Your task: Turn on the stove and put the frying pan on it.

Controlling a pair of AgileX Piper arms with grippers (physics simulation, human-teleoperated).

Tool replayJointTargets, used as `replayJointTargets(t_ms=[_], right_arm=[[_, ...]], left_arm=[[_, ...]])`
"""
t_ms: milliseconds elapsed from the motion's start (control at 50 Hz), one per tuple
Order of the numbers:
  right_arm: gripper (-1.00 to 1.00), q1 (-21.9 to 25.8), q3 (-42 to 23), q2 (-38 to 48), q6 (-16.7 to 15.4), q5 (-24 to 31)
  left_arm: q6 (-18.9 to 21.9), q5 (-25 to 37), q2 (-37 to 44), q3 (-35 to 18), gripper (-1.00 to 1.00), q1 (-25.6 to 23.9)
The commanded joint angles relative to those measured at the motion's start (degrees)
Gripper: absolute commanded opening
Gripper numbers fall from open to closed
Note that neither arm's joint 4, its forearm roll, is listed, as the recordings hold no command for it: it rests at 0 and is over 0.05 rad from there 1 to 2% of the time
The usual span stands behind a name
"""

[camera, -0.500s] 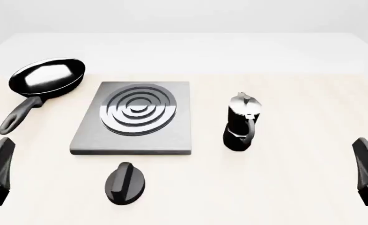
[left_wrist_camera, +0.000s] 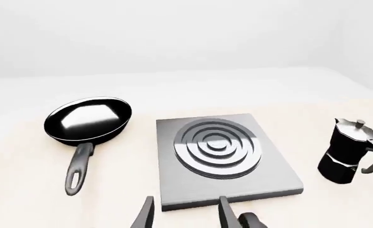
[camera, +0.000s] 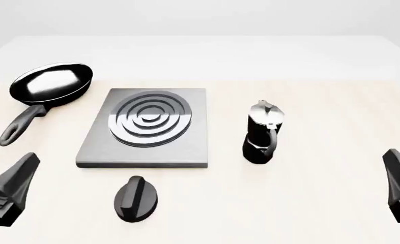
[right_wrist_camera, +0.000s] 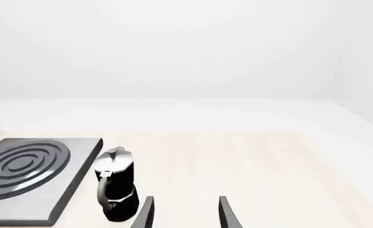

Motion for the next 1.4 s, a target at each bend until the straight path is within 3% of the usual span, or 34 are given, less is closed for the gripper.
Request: replayJointTargets(t_ms=[20, 140, 260, 520, 760, 840, 1400], right_arm=[[1.0, 0.01, -0.01, 0.03, 0.01, -0.01], [1.0, 0.0, -0.01, 0.03, -0.01, -0.01], [1.0, -0.01, -0.01, 0.02, 0.01, -0.01], [1.0, 0.0, -0.01, 0.03, 0.02, -0.01], [1.0, 0.01, -0.01, 0.03, -0.01, -0.01], [1.0, 0.0, -0.01, 0.03, 0.0, -0.01], [1.0, 0.0, -0.01, 0.03, 0.0, 0.0]], left_arm=[[0.87, 7.56, 3.02, -3.85, 1.0, -8.49], [0.67, 9.61, 6.27, -5.52, 1.0, -11.18], [3.39, 9.94, 9.83, -6.68, 1.0, -12.42], [8.83, 4.43, 18.54, -4.62, 1.0, -14.4], [7.01, -3.27, 27.98, -3.43, 1.0, -15.83], [3.72, -7.46, 34.02, -3.24, 1.0, -17.6], [-1.48, -20.72, 46.53, 2.76, 1.0, -23.27]])
